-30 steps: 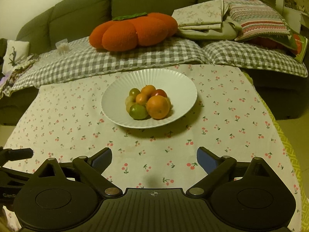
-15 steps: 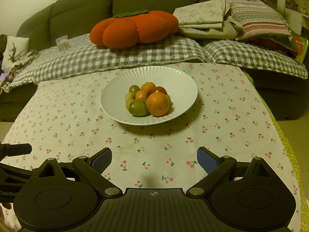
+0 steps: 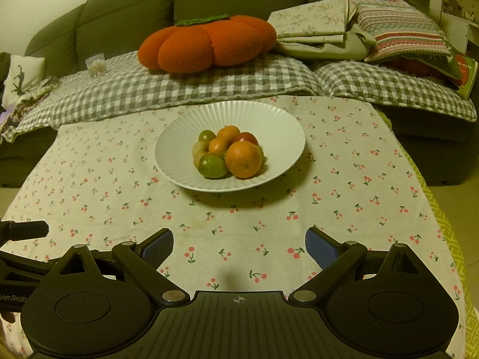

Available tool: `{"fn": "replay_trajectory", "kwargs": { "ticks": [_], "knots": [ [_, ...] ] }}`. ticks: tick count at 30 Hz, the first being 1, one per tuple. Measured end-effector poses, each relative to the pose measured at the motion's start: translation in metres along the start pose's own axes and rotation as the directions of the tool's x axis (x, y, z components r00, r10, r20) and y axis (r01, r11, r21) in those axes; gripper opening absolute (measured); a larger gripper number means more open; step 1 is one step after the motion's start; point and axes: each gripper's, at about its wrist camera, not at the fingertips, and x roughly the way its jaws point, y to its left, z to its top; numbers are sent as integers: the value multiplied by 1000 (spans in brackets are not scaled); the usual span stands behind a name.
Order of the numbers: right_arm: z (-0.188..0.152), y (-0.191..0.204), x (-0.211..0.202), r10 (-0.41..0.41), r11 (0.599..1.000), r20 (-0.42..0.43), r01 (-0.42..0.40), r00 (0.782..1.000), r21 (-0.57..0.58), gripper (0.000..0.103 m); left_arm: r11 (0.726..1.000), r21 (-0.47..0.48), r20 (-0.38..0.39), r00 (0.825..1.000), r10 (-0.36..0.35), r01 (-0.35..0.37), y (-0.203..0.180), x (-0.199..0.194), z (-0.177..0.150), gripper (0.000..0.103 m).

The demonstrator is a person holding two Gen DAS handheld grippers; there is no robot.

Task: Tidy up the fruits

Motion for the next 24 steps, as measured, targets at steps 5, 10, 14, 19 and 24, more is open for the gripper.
{"fn": "replay_trajectory", "kwargs": {
  "ticks": [5,10,14,19,24],
  "knots": [
    [1,1,0,1,1000,0,-1,1000,-1,96,1000,0,0,1000,-2,2,0,0,0,102],
    [-1,1,0,1,1000,2,-1,1000,-2,96,1000,-5,-4,1000,-7,7,-1,-1,0,102],
    [-1,0,1,0,1000,0,0,1000,-2,97,1000,-11,-10,1000,-20,19,0,1,0,102],
    [-2,0,1,-1,1000,-1,1,1000,-3,97,999,-18,-11,999,-37,37,2,1,-1,102],
    [-4,0,2,-2,1000,-4,2,1000,-8,97,999,-18,-11,999,-37,37,2,2,-2,102]
  ]
}}
